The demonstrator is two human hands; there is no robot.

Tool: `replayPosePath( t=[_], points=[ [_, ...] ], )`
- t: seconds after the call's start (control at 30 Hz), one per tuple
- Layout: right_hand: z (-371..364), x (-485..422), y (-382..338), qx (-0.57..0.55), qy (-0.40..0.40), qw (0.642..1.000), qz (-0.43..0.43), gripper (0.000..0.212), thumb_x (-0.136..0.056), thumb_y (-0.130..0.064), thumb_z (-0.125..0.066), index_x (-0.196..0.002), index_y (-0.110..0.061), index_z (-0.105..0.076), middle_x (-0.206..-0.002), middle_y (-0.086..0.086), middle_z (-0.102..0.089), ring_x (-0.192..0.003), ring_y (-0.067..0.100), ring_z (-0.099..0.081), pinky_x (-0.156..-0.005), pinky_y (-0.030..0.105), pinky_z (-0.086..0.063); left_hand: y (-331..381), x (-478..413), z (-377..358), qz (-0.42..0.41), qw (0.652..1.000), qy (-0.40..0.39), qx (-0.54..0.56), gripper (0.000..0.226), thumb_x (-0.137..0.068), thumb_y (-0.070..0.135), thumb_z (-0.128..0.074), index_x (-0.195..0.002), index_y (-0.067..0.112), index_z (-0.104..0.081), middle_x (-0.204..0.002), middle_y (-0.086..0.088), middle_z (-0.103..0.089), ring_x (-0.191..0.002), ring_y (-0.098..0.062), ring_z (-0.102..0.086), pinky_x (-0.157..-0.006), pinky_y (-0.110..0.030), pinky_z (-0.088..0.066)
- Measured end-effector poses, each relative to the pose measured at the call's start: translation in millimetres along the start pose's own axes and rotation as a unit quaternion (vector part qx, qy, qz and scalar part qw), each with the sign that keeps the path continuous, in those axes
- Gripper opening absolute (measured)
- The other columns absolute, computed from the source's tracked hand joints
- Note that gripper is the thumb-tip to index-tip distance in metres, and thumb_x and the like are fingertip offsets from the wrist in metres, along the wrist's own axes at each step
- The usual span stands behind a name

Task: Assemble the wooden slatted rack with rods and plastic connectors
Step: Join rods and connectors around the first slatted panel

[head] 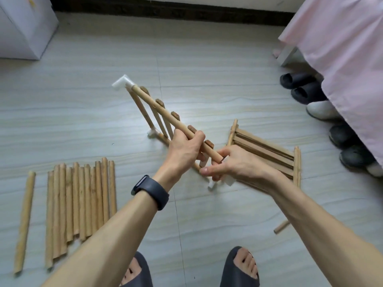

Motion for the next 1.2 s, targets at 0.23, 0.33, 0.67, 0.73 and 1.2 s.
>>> replayPosePath(
  t=[0.23, 0.33, 0.67, 0.73, 1.2],
  points=[
    [-25, 0, 1, -0.094, -0.047, 0.994, 0.013, 0.041, -0.081, -0.018, -0.083, -0.053, -0.021, -0.054, -0.06, -0.003, -0.056, -0.064, 0.012, -0.052, -0.068, 0.03, -0.038, 4, 0, 8, 0.004, 0.998, -0.008, -0.059, 0.021, -0.09, 0.02, -0.052, -0.107, 0.009, -0.045, -0.061, 0.002, -0.067, -0.064, -0.02, -0.071, -0.054, -0.03, -0.049],
    [-28, -4, -1, -0.096, -0.036, 0.995, 0.014, 0.037, -0.074, -0.02, -0.083, -0.048, -0.023, -0.057, -0.058, -0.001, -0.056, -0.062, 0.012, -0.053, -0.068, 0.029, -0.039, 4, -2, 6, 0.0, 0.998, 0.0, -0.06, 0.016, -0.092, 0.019, -0.053, -0.103, 0.012, -0.045, -0.066, 0.001, -0.067, -0.065, -0.015, -0.072, -0.053, -0.027, -0.05],
    [-32, -4, 6, -0.121, 0.02, 0.992, -0.028, 0.053, -0.078, -0.014, -0.085, -0.064, -0.022, -0.035, -0.056, -0.007, -0.033, -0.054, 0.011, -0.038, -0.053, 0.023, -0.035, 2, -14, -5, -0.008, 0.997, -0.037, -0.073, 0.019, -0.093, 0.024, -0.051, -0.105, 0.012, -0.044, -0.055, 0.009, -0.065, -0.066, -0.019, -0.07, -0.058, -0.033, -0.055],
    [-35, -3, 6, -0.123, 0.033, 0.991, -0.026, 0.051, -0.076, -0.016, -0.086, -0.062, -0.02, -0.038, -0.057, -0.003, -0.039, -0.056, 0.013, -0.042, -0.056, 0.025, -0.036, 0, -13, -3, -0.011, 0.996, -0.043, -0.074, 0.021, -0.094, 0.025, -0.052, -0.108, 0.011, -0.045, -0.055, 0.011, -0.065, -0.067, -0.018, -0.071, -0.061, -0.035, -0.059],
    [-47, -9, 4, -0.149, 0.121, 0.98, -0.045, 0.046, -0.075, -0.012, -0.085, -0.051, -0.023, -0.047, -0.054, -0.003, -0.051, -0.058, 0.015, -0.052, -0.064, 0.033, -0.043, -1, -21, -6, -0.012, 0.989, -0.013, -0.146, 0.027, -0.092, 0.033, -0.051, -0.108, 0.011, -0.049, -0.072, 0.002, -0.071, -0.069, -0.019, -0.072, -0.065, -0.037, -0.059]
  ],
)
Point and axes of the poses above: each hand's wrist, its own x-axis away from the middle knuckle, its own z-axis out of the back of the hand, y = z × x, the point moved 1 cm from there along -x, towards the middle knuckle
